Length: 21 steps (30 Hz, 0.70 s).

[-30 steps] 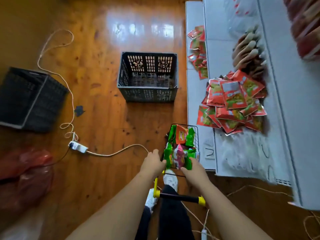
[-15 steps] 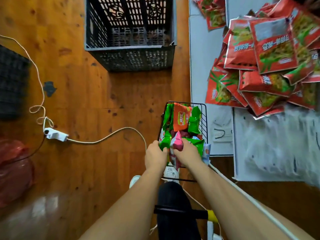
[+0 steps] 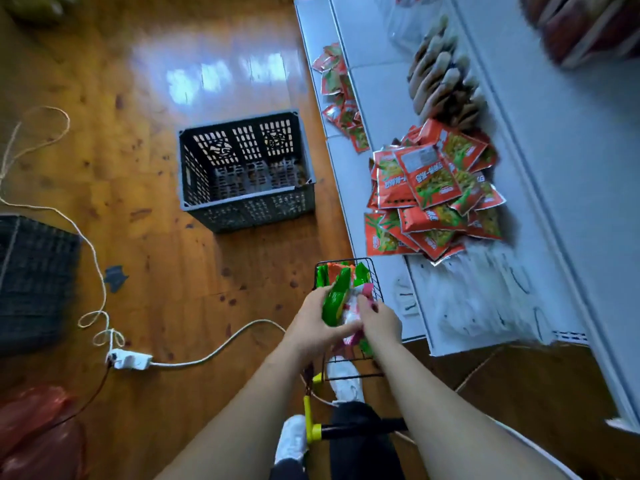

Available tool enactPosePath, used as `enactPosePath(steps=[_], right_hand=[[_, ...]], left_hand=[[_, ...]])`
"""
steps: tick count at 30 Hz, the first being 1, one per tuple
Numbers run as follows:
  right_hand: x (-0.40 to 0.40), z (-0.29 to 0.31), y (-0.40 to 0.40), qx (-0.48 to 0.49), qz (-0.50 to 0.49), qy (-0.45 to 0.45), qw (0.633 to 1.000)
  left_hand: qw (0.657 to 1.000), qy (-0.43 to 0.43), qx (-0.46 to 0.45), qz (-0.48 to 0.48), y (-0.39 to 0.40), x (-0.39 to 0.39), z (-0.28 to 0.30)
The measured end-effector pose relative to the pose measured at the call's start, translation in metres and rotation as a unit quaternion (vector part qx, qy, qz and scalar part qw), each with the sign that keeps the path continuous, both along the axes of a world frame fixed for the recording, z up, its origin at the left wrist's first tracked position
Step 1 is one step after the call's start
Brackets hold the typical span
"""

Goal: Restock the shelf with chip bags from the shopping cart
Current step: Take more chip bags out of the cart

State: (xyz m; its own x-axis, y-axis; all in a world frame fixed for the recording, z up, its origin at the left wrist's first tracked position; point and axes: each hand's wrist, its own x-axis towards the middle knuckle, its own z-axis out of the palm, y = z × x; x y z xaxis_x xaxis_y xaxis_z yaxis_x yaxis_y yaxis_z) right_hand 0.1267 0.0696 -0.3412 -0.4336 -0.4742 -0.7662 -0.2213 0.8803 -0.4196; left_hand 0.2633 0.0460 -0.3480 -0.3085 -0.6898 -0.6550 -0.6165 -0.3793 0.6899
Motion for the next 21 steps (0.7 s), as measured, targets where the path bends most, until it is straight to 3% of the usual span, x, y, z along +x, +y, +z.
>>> enactPosePath(steps=[6, 11, 13, 16, 21], right_hand=[[0.010, 0.118, 0.038, -0.035, -0.035, 0.019, 0.999], [0.010, 0.212, 0.096, -0.088, -0.094, 0.017, 0.992], [0.002, 0.229, 0.123, -0.146, -0.156, -0.014, 0.977], [-0.007, 0.272, 0.173, -0.186, -0.203, -0.057, 0.960], [-0.025, 0.332, 0.266, -0.191, -0.195, 0.009, 0.962]], left_hand=[[0.995, 0.072, -0.021, -0.072, 0.027, 0.030, 0.124], [0.978, 0.060, -0.137, -0.145, 0.073, 0.042, 0.219], [0.969, 0.057, -0.182, -0.155, 0.094, 0.039, 0.242], [0.962, 0.128, -0.194, -0.143, 0.127, 0.022, 0.269], [0.953, 0.195, -0.155, -0.172, 0.175, -0.027, 0.310]])
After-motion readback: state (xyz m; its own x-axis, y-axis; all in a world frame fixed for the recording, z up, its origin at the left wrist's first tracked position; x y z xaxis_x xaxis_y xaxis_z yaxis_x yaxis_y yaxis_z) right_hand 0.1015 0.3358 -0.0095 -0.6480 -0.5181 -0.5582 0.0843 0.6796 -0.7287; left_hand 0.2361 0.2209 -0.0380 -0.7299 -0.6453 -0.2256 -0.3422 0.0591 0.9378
